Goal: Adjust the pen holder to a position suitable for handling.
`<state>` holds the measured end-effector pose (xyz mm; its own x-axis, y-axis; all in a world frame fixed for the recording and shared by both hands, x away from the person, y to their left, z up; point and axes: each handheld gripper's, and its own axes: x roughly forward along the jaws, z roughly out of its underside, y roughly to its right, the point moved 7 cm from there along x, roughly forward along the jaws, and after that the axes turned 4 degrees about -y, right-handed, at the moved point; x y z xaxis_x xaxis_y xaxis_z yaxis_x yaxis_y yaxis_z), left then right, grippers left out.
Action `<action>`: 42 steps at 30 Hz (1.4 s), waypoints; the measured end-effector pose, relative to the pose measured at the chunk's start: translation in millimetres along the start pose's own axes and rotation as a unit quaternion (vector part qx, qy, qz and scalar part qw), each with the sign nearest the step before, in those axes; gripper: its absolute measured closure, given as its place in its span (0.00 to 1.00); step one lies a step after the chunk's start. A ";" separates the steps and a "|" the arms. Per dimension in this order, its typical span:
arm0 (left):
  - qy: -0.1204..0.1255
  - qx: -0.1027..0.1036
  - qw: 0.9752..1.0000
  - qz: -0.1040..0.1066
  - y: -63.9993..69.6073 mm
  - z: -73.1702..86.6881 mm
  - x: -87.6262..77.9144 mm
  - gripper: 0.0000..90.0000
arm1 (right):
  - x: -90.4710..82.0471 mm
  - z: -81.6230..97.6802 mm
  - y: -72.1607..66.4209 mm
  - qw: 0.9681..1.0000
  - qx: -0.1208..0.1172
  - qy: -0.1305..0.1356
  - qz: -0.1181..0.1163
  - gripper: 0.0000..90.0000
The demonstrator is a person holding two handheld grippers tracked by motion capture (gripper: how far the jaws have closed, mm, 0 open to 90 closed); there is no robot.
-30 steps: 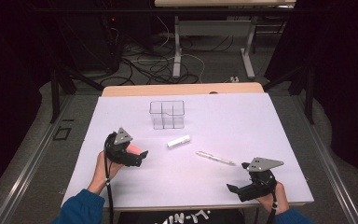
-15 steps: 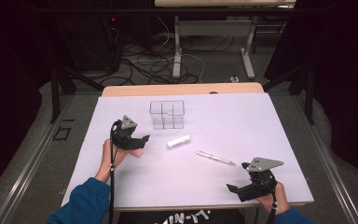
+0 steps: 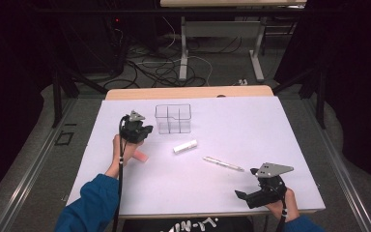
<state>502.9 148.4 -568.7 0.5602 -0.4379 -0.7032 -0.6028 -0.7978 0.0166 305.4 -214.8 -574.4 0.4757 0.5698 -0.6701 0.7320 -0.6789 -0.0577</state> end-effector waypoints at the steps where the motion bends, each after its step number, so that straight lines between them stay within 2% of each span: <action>1: 0.002 -0.001 1.000 -0.001 -1.6 -1.8 2.5 1.00 | 0.0 0.0 0.2 1.000 0.000 0.000 0.001 0.02; 8: -0.003 -0.016 1.000 -0.001 -7.3 -8.0 19.2 1.00 | 0.3 0.5 0.2 1.000 0.003 -0.002 -0.004 0.02; 12: 0.001 -0.016 1.000 -0.005 -7.8 -10.0 27.4 1.00 | 0.6 0.2 0.7 1.000 0.002 0.000 -0.005 0.02; 18: 0.002 -0.014 1.000 -0.006 -9.7 -12.0 30.9 1.00 | 0.7 0.3 0.9 1.000 0.002 -0.001 -0.004 0.02; 30: 0.009 -0.011 1.000 -0.005 -1.2 -19.4 39.5 1.00 | 1.1 0.1 0.7 1.000 0.001 0.000 -0.005 0.02; 33: 0.011 -0.010 1.000 -0.003 1.5 -21.0 42.3 1.00 | 0.1 1.1 0.3 1.000 0.002 -0.011 -0.006 0.02; 42: 0.016 0.005 1.000 -0.004 12.2 -26.1 49.7 1.00 | 0.7 0.7 0.4 1.000 0.004 -0.006 -0.005 0.02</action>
<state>538.2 106.1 -584.8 0.5830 -0.4456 -0.6794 -0.6040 -0.7970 0.0044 305.7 -215.0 -575.4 0.4616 0.5715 -0.6784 0.7333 -0.6762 -0.0707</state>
